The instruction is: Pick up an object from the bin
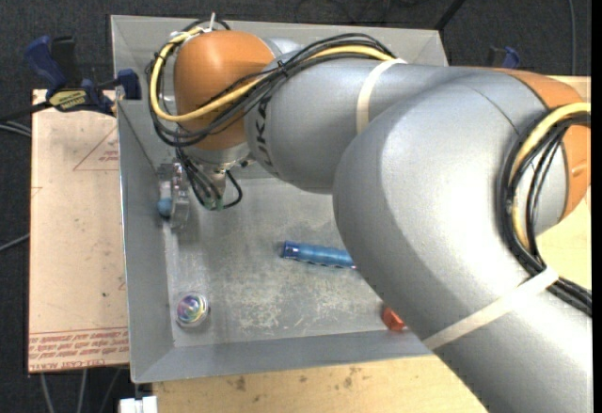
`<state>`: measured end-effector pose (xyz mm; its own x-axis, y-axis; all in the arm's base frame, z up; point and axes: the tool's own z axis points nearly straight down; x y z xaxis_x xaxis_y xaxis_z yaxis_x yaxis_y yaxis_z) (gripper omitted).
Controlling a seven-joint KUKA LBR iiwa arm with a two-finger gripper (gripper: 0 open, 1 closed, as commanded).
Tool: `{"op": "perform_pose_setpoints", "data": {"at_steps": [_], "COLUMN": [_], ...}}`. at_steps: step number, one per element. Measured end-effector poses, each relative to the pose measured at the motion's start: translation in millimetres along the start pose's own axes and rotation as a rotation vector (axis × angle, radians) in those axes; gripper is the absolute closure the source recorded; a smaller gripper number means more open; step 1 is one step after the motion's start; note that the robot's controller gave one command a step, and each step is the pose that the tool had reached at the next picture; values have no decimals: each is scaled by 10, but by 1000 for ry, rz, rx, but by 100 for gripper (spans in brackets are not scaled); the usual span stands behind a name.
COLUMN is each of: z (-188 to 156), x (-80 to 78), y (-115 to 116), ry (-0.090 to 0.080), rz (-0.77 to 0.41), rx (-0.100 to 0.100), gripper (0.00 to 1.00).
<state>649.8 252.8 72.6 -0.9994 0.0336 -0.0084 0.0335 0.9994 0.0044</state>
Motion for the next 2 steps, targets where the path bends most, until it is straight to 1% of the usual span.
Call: {"op": "perform_pose_setpoints", "data": {"at_steps": [1, 2], "z": [-100, -276], "x": [-11, -25], "y": [2, 6], "ry": [4, 3], "rz": [1, 2], "rx": [2, 1], "gripper": [100, 100]}}
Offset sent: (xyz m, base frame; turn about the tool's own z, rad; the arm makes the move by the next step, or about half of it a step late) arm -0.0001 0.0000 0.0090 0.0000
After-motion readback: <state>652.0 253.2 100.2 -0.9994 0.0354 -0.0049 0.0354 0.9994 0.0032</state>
